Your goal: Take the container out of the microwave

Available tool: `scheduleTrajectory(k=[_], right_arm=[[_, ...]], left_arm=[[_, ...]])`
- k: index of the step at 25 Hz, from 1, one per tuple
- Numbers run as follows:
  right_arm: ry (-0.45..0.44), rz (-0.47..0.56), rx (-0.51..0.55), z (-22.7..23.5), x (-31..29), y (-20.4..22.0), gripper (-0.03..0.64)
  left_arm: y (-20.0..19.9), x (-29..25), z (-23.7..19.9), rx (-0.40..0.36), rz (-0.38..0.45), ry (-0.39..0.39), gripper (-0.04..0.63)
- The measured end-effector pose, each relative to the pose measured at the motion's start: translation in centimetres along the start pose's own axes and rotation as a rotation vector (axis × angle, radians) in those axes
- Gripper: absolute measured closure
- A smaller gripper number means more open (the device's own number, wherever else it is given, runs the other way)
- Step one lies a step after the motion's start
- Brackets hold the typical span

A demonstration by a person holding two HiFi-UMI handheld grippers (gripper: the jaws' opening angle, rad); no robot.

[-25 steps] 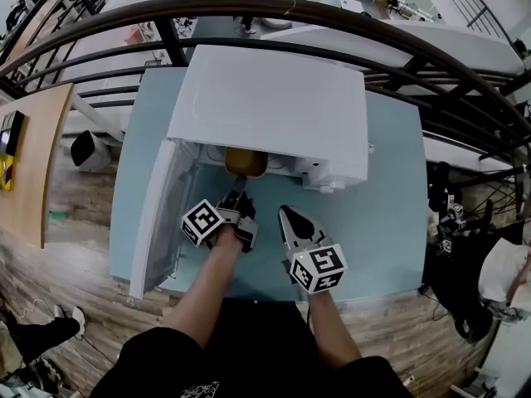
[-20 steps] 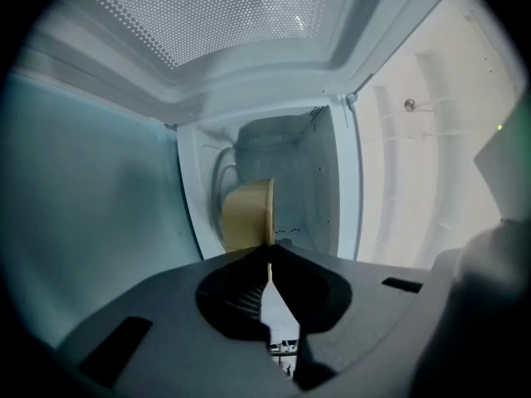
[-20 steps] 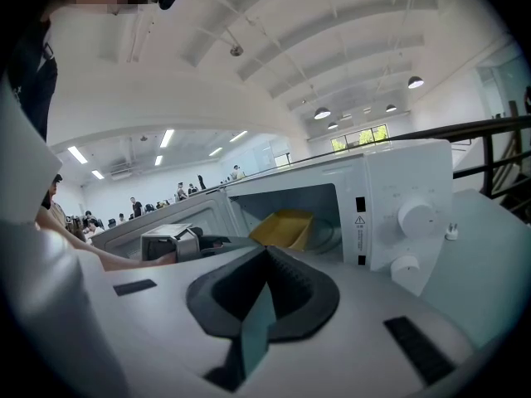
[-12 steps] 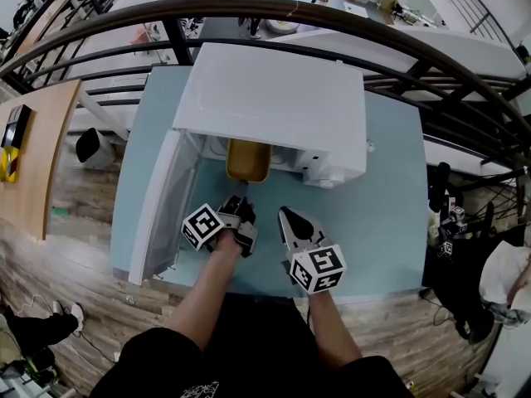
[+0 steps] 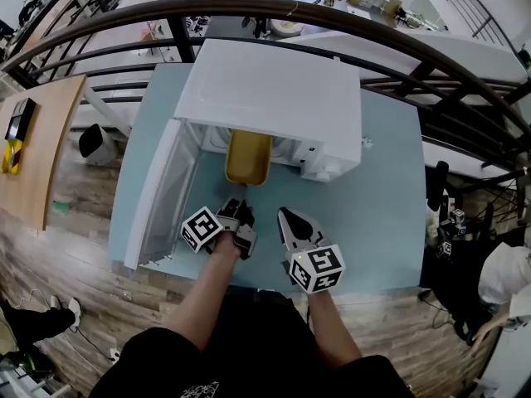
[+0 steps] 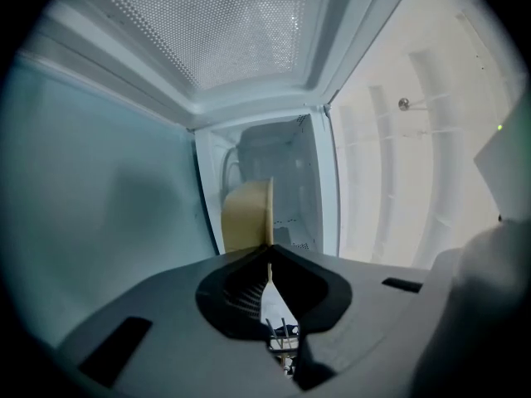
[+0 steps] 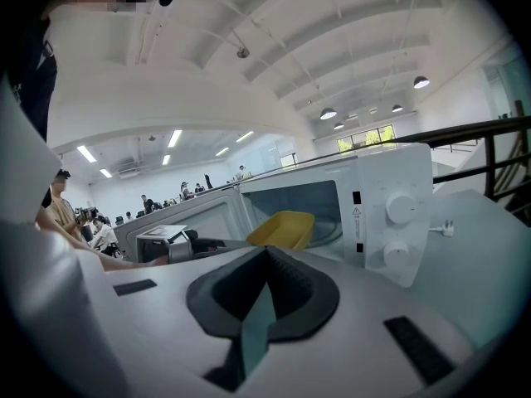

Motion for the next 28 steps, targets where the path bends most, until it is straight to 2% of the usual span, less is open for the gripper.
scheduleTrajectory(k=[17,28], right_arm=[[-0.037,-0.013,0.018,-0.9,4.2,2.4,0.611],[-0.059,-0.038,0.017,-1.7,5.8,4.5,0.611]], left_arm=[[3.2,4.9,0.9,-0.008,0.033,-0.001,0.574],[4.8,8.5,-0.2,0.002,0.046,-0.023,0.574]])
Point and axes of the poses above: the fingertips, and each gripper's own axes: x backward along the fingers, z to its right, y out of its underside, the point moved 3 cm from there along x, backward along the fingers, and after that the axes turned 12 degrees about y, right-handed, at the moved point
